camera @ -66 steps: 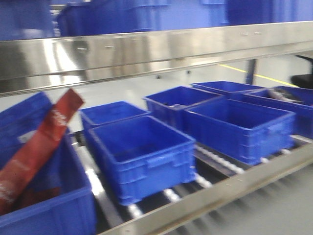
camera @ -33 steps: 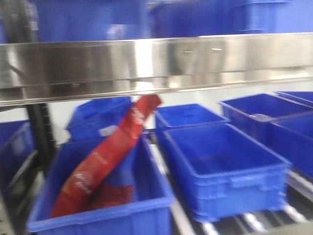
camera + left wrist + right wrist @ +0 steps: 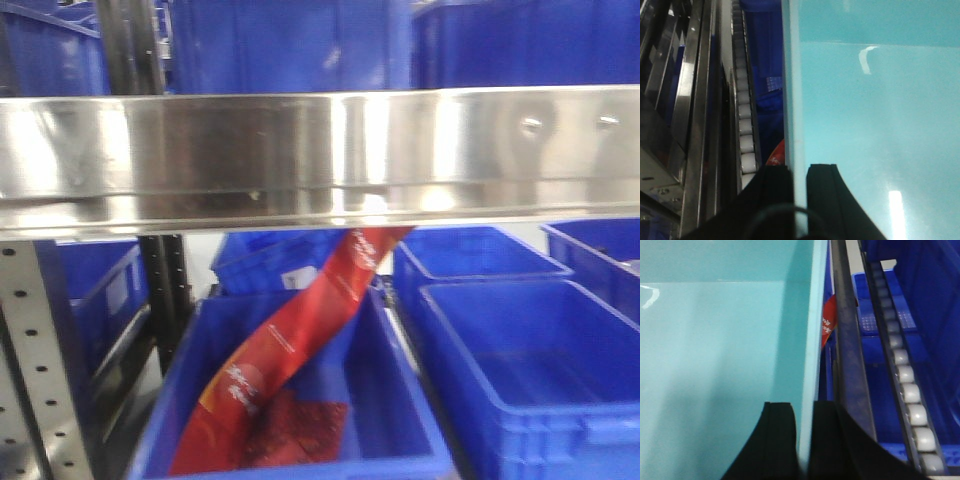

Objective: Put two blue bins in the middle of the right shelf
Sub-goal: 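Approach the shelf with the red-bag bin below the steel rail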

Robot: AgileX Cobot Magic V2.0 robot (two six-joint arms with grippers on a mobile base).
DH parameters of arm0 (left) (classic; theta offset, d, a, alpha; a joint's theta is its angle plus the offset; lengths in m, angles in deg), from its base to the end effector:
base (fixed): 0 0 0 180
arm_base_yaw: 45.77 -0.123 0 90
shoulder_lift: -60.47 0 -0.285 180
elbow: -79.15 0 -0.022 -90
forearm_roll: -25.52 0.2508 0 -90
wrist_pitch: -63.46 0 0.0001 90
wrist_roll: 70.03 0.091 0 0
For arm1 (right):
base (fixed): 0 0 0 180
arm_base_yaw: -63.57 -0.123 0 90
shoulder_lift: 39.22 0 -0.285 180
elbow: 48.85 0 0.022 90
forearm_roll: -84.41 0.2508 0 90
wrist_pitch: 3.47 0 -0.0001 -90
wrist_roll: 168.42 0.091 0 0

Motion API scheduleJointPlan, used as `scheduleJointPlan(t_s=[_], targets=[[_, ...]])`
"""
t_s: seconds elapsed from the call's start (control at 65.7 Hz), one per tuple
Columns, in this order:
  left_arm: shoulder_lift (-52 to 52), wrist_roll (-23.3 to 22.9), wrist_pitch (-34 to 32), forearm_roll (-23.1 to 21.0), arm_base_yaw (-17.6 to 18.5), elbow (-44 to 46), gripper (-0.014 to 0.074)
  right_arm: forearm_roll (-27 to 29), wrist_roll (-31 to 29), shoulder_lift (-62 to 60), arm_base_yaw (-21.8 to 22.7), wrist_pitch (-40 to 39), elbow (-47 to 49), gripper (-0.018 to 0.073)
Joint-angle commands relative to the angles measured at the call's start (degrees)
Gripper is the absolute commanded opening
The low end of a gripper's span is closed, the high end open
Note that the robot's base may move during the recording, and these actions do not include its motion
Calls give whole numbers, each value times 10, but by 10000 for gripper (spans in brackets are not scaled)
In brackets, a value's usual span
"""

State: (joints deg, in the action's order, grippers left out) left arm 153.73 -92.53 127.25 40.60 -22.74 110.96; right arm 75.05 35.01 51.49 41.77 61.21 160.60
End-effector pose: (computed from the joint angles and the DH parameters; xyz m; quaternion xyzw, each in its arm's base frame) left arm 0.2834 -0.0974 0.4966 0.0014 0.8803 -0.0554 0.4712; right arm 0.2705 0.0938 0.4953 0.0151 0.8877 0.0989 0.4495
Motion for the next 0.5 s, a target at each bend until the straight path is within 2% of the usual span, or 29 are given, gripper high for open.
scheduleJointPlan(t_s=[0.0,0.487], targets=[[-11,-2,-53,-7,2,10,-111,11,0,-12,-2,-43,8,-162],[-11,-2,-53,-7,2,10,-111,11,0,-12,-2,-43,8,-162]])
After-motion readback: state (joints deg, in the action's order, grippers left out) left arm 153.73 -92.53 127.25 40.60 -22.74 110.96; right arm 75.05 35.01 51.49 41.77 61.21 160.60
